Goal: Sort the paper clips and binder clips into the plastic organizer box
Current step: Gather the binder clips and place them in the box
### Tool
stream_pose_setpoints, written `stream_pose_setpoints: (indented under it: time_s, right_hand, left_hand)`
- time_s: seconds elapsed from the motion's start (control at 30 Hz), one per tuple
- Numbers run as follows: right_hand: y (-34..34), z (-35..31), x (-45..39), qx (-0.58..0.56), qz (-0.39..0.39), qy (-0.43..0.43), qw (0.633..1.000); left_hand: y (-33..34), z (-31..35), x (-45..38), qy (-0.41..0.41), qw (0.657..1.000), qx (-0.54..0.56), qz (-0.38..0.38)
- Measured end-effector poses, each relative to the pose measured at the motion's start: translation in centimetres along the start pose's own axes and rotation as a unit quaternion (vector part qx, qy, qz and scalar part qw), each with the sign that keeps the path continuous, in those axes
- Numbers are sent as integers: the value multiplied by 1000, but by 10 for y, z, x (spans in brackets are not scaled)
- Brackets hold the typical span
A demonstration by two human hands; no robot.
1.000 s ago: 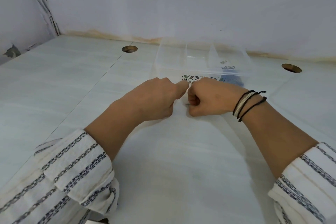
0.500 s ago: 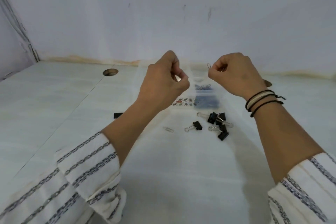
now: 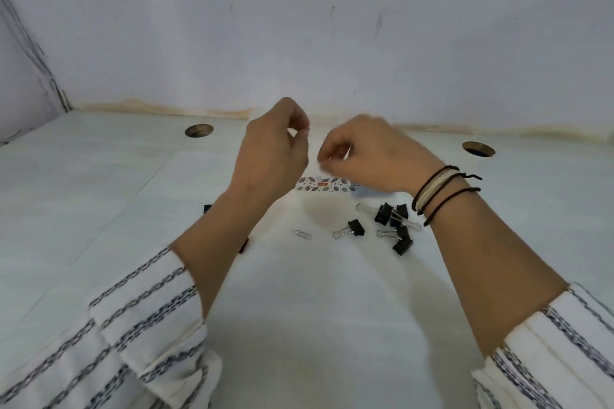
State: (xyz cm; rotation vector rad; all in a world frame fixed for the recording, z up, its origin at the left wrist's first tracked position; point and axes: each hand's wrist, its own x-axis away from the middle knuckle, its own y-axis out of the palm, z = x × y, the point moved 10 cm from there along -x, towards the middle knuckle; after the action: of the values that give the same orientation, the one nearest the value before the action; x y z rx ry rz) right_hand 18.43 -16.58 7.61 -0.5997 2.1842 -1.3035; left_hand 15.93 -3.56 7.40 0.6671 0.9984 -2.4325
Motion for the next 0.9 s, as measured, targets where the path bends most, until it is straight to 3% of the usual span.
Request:
stream_pose_setpoints:
  time_s: [0.13,0.37,0.57,0.8,0.9]
  right_hand:
    - [82,-28,8,49,-153,-28,987]
    - [121,-24,15,97,-239,14,966]
    - [99,-22,20,143,-236,30,961]
    - [118,-34,23,133,-258,13,957]
    - [91,-37,17,127,-196,-1,972]
  left_hand:
    - [-28,-47,21,-74,997,-8,10]
    - [-60,-93,25,-109,993,-29,40]
    - [-72,-96,18,-108,991,-68,41]
    - [-63,-107,25,-153,984,-89,-24]
    - [-59,-106,26,-163,980,-101,-46]
